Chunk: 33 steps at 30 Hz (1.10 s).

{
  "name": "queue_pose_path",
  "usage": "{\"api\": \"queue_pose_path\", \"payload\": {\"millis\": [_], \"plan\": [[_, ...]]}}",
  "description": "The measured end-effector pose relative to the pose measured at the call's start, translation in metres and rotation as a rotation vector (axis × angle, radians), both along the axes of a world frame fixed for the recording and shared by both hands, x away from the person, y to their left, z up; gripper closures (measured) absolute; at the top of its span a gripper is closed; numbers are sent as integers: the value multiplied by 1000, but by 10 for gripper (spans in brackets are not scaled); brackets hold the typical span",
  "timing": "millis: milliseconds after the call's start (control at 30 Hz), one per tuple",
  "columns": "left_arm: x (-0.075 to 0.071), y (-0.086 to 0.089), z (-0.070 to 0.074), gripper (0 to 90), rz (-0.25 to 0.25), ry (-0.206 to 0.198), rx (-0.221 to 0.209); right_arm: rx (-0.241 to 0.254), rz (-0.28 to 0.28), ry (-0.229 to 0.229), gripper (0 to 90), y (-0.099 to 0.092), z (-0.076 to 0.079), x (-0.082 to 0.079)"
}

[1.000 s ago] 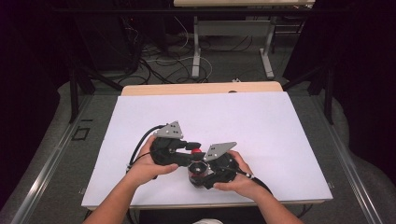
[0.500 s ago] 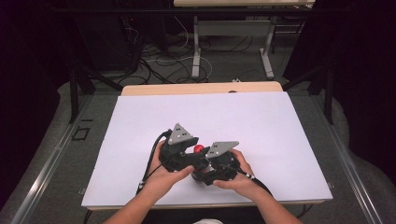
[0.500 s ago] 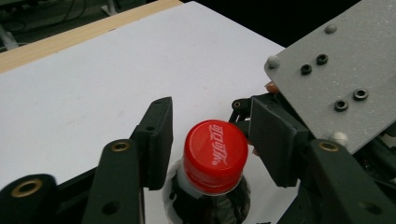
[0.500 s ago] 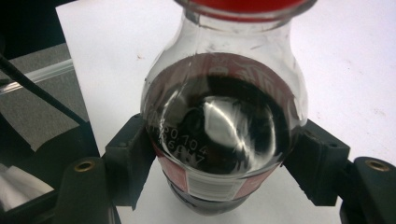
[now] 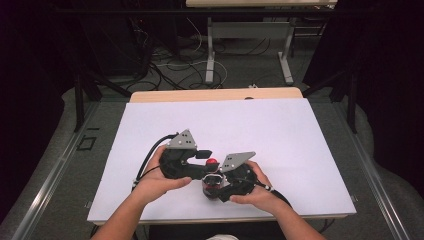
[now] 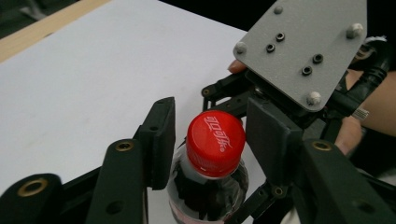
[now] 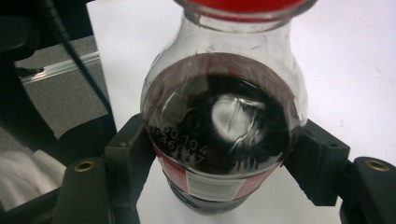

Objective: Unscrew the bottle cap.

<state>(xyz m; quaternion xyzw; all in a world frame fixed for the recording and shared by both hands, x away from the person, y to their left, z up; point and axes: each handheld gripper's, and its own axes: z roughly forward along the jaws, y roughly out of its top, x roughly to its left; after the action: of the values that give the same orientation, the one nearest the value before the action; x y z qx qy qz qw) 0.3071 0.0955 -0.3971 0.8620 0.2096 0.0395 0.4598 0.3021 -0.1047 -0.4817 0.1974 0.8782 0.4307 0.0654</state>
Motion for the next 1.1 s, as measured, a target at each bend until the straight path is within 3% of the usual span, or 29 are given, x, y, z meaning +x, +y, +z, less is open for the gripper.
{"api": "queue_pose_path", "payload": {"millis": [133,233,300,367,433,500,567,633,767,867,967,1100], "plan": [[4,1,-3,595,-50,39,-27,-5,27,2,297,0,1,-2],[5,1,-4,611,-26,50,-35,-5,21,-2,297,0,0,-2],[1,-1,-4,614,29,43,-33,1,1,-4,298,1,-1,-2],[-3,-5,-6,615,106,19,-48,-6,-18,-8,298,0,-1,0],[-8,-10,-6,615,197,23,-50,-5,-39,3,298,0,0,1],[-14,-15,-6,616,259,-6,-35,-13,-63,-13,298,0,-1,1],[-18,-20,-7,615,306,-23,-25,-22,-68,-7,298,0,0,1],[-20,-22,-7,614,319,-24,-25,-9,-83,-3,298,0,-1,0],[-16,-18,-4,543,287,4,-49,-9,-68,-4,297,-1,-1,1],[-15,-11,1,490,270,-8,-58,-3,-60,2,297,-1,-1,1],[-12,-2,6,480,200,-9,-54,3,-50,4,297,-1,0,0],[-6,3,6,482,95,24,-36,6,-22,10,297,-1,1,0]]}}
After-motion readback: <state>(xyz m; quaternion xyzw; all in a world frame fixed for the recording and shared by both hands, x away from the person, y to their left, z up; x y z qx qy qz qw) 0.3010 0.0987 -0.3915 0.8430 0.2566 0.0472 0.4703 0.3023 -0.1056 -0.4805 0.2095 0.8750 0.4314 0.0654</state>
